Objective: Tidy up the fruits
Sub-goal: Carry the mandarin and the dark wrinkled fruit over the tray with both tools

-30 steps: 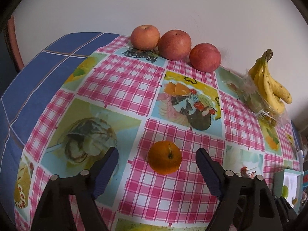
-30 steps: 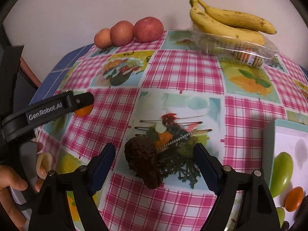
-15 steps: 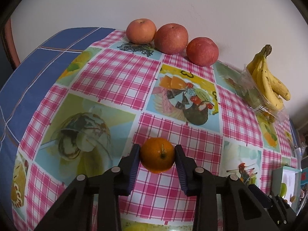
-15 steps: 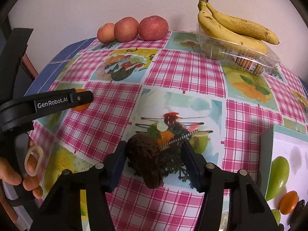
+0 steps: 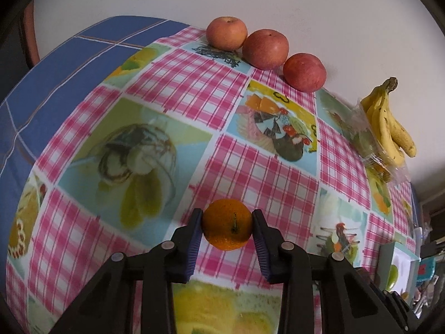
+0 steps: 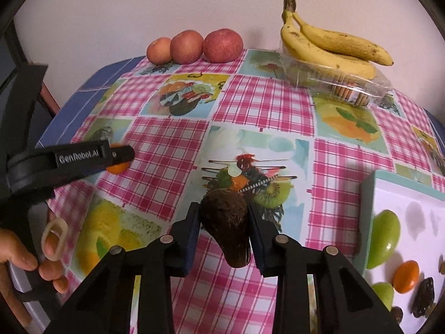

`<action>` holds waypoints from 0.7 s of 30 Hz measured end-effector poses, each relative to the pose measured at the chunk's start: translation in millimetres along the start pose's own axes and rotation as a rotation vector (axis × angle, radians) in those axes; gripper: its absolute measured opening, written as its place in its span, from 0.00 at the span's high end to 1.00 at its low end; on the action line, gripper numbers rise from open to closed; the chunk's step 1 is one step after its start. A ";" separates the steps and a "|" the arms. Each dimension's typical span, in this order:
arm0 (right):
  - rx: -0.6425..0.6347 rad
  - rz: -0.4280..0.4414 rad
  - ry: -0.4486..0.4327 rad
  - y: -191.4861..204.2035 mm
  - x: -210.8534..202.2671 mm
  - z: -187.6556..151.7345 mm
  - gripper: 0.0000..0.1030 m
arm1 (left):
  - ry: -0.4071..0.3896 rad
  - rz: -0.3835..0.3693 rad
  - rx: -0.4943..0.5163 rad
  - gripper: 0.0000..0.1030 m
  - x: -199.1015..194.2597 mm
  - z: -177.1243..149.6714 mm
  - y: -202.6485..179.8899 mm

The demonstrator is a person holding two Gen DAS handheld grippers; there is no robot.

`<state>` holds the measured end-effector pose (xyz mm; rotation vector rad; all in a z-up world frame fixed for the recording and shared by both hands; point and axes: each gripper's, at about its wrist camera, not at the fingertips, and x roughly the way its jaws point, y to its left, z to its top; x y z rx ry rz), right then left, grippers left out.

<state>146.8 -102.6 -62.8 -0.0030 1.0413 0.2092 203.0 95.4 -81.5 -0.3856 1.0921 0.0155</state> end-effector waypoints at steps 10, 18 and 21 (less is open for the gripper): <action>0.051 0.010 -0.019 -12.6 -41.5 -10.1 0.66 | -0.001 -0.027 -0.039 0.64 -39.2 -24.2 -17.2; 0.087 0.017 -0.036 -27.0 -75.6 -33.3 0.66 | -0.002 -0.029 -0.004 0.64 -71.3 -60.8 -33.9; 0.094 0.008 -0.042 -33.5 -86.4 -42.4 0.66 | -0.017 -0.035 0.006 0.64 -85.1 -70.8 -38.0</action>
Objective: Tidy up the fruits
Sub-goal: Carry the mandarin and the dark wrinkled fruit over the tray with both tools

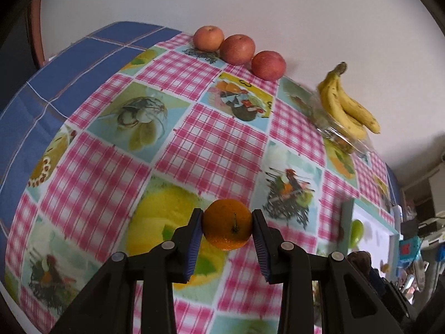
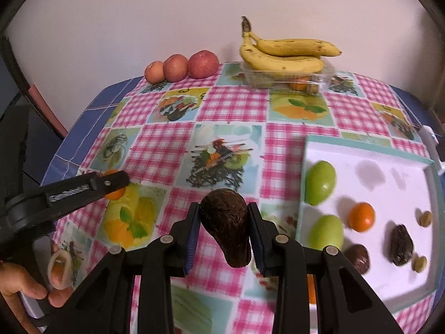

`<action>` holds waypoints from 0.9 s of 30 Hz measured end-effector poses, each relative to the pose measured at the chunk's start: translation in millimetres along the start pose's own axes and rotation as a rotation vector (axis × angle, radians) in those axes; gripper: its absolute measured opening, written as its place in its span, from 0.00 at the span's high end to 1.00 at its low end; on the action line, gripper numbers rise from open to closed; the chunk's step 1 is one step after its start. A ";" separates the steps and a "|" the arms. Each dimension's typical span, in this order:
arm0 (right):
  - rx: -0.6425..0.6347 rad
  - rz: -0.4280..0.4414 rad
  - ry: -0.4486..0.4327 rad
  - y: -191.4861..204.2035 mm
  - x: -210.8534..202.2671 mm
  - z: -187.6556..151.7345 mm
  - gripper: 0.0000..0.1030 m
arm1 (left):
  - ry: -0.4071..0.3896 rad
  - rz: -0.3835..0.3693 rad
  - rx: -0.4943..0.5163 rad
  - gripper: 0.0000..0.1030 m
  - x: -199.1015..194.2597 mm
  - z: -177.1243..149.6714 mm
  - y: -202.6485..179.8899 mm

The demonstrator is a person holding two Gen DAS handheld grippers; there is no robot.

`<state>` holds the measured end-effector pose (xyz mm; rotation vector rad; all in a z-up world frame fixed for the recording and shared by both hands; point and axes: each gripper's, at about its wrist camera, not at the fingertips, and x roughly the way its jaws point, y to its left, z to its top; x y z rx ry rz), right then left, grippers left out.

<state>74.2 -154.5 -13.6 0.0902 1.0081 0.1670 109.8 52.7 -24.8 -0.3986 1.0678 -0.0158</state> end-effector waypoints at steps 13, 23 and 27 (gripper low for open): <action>0.123 -0.009 0.009 -41.0 -35.9 -37.0 0.66 | -0.007 0.000 0.054 0.64 -30.8 -38.1 -13.5; 0.199 -0.069 -0.004 -76.3 -54.7 -47.4 0.66 | 0.010 0.000 0.126 0.64 -35.3 -58.1 -40.6; 0.265 -0.091 -0.015 -101.6 -59.4 -46.6 0.66 | 0.019 -0.008 0.177 0.64 -33.9 -64.5 -60.2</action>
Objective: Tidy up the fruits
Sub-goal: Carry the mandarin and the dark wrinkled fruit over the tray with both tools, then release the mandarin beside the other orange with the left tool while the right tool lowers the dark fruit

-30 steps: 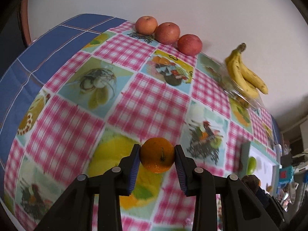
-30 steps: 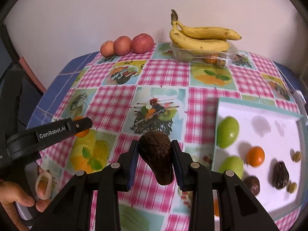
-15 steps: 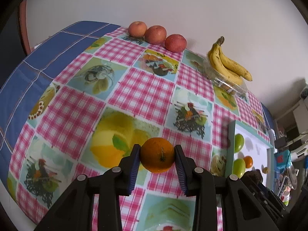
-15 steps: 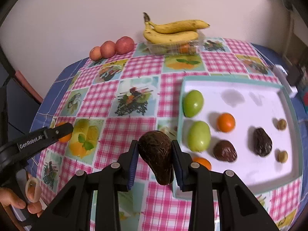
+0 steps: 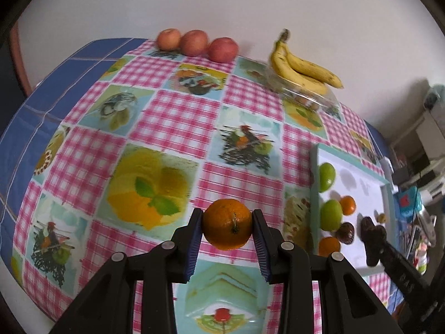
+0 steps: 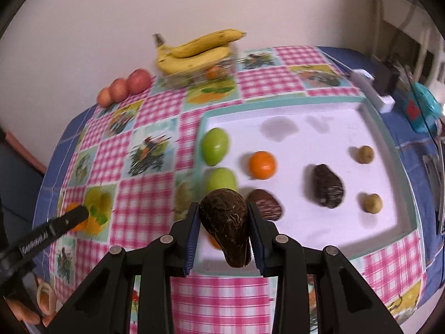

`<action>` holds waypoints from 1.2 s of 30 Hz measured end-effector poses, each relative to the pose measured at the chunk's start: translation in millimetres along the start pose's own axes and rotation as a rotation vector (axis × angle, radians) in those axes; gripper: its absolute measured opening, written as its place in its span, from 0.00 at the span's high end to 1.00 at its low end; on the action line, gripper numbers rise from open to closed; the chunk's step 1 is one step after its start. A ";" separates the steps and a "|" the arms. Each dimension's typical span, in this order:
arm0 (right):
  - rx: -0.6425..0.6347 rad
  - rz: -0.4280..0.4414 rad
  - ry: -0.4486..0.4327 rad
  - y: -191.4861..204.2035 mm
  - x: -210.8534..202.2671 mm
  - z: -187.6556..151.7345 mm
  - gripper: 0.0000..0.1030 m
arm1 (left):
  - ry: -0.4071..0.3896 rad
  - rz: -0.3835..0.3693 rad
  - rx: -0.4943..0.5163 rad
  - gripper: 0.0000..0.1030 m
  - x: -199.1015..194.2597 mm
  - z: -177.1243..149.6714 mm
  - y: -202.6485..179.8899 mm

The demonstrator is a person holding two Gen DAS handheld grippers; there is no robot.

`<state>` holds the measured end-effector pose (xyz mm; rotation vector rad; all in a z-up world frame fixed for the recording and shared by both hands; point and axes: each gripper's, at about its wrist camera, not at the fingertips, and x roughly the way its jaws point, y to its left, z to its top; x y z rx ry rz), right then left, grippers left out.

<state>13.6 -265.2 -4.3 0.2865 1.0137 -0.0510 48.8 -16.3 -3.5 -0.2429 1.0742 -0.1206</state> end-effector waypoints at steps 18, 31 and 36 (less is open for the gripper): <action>0.223 -0.168 -0.052 -113.6 -21.6 11.4 0.66 | 0.059 -0.118 0.252 0.64 12.4 -33.4 -113.3; 0.247 -0.201 -0.004 -132.5 -12.9 4.2 0.66 | 0.135 -0.215 0.313 0.64 33.5 -58.1 -155.1; 0.266 -0.203 0.030 -138.8 -3.8 -0.6 0.66 | 0.145 -0.229 0.332 0.64 41.5 -62.8 -162.8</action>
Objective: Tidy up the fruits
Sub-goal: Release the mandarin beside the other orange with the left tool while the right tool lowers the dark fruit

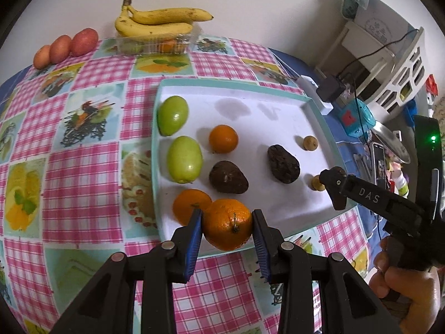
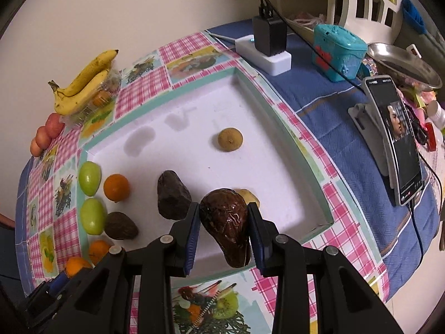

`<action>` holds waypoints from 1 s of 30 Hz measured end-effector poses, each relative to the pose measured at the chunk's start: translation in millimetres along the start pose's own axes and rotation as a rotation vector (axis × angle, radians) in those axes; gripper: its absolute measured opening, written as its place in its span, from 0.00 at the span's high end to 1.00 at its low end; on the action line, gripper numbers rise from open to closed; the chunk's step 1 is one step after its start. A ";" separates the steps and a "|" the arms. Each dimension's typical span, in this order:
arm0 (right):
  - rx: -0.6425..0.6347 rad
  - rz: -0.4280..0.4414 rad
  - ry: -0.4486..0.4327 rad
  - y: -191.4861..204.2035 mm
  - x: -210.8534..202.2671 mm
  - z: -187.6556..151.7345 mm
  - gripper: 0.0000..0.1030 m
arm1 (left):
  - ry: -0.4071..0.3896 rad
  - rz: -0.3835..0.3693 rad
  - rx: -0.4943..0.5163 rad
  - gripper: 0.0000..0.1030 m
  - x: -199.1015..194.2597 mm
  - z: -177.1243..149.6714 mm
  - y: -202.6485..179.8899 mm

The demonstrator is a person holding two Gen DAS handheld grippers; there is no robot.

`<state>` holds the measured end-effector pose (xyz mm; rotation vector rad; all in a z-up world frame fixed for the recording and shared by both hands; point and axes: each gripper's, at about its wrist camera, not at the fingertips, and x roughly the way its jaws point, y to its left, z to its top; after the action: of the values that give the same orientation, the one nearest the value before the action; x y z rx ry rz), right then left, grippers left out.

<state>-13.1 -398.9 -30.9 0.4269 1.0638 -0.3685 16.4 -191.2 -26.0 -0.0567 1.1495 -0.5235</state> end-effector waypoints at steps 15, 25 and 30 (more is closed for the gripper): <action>0.030 -0.020 0.092 -7.7 30.8 -7.1 0.66 | 0.078 0.023 0.043 0.64 35.4 -8.9 -9.2; 0.033 -0.022 0.099 -8.3 32.9 -6.5 0.66 | 0.085 0.022 0.058 0.63 41.4 -8.2 -12.0; 0.034 -0.026 0.094 -8.9 31.2 -4.1 0.66 | 0.092 0.003 0.041 0.62 38.3 -7.1 -8.5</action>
<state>-6.8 -407.1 -62.0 0.4653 1.1570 -0.3930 18.7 -213.3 -59.0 0.0044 1.2285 -0.5513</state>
